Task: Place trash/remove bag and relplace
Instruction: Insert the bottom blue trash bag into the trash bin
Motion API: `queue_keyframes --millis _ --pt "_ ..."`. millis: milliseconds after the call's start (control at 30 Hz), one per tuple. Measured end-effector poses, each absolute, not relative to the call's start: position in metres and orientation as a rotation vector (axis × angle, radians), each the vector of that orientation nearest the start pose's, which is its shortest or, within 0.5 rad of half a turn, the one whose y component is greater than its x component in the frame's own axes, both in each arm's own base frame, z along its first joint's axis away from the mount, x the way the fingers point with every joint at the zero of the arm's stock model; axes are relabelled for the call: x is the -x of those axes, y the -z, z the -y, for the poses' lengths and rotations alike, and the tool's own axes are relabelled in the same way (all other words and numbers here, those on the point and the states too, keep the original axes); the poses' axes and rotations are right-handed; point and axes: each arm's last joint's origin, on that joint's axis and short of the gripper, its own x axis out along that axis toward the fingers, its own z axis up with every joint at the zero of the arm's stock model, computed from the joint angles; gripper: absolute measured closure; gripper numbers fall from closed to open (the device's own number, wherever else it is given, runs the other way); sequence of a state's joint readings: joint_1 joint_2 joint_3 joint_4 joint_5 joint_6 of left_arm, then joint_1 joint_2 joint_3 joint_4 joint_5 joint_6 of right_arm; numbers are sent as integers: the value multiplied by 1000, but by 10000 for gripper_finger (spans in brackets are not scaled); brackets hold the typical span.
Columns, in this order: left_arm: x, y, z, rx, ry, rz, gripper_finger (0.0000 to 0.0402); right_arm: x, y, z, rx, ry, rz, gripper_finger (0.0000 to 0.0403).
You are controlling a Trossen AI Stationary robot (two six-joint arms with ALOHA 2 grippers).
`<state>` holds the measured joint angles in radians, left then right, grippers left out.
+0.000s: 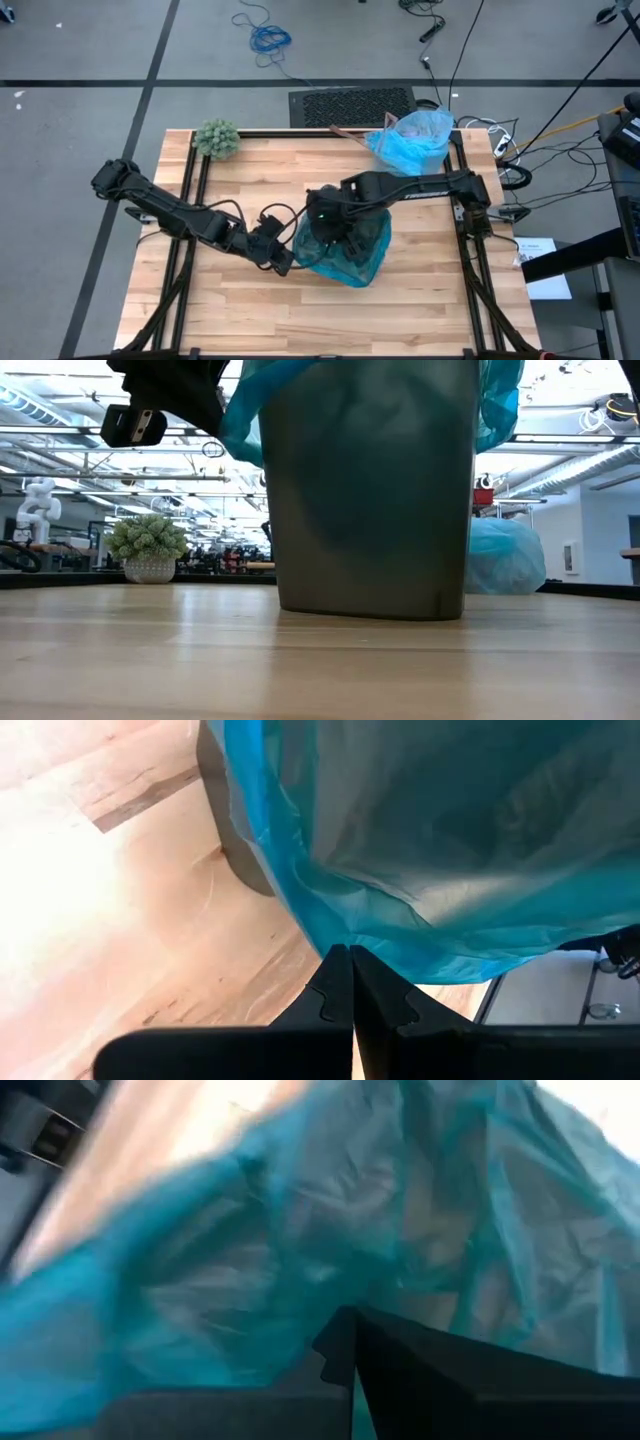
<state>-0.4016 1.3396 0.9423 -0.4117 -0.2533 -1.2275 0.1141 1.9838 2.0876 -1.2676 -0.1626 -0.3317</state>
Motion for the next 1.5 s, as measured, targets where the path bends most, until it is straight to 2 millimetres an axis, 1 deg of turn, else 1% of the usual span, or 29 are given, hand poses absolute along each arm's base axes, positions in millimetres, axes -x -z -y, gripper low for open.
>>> queue_keyframes --millis 133,233,333,467,633,733,900,1200,1500 --pt "-254 -252 104 911 -350 -721 402 -401 -336 -45 301 -379 -1150 403" --pt "-253 -252 106 904 -348 -717 402 -400 -337 -41 266 -349 -1163 403" --pt "-252 -252 108 901 -346 -717 402 -397 -335 -39 237 -332 -1211 403" --pt "-252 -252 108 902 -346 -717 402 -392 -334 -49 228 -342 -1246 403" --pt "-252 -252 108 903 -348 -716 402 -392 -333 -65 253 -378 -1224 403" --pt "-252 -252 108 903 -348 -716 402 -395 -323 -62 248 -372 -1232 403" --pt "-252 -252 108 904 -346 -715 402 -395 -298 -55 255 -374 -1301 403" --pt "-251 -252 111 922 -345 -715 402 -402 -282 -47 239 -354 -1267 403" --pt "-251 -252 111 922 -344 -717 402 -402 -253 -45 222 -343 -1296 403"
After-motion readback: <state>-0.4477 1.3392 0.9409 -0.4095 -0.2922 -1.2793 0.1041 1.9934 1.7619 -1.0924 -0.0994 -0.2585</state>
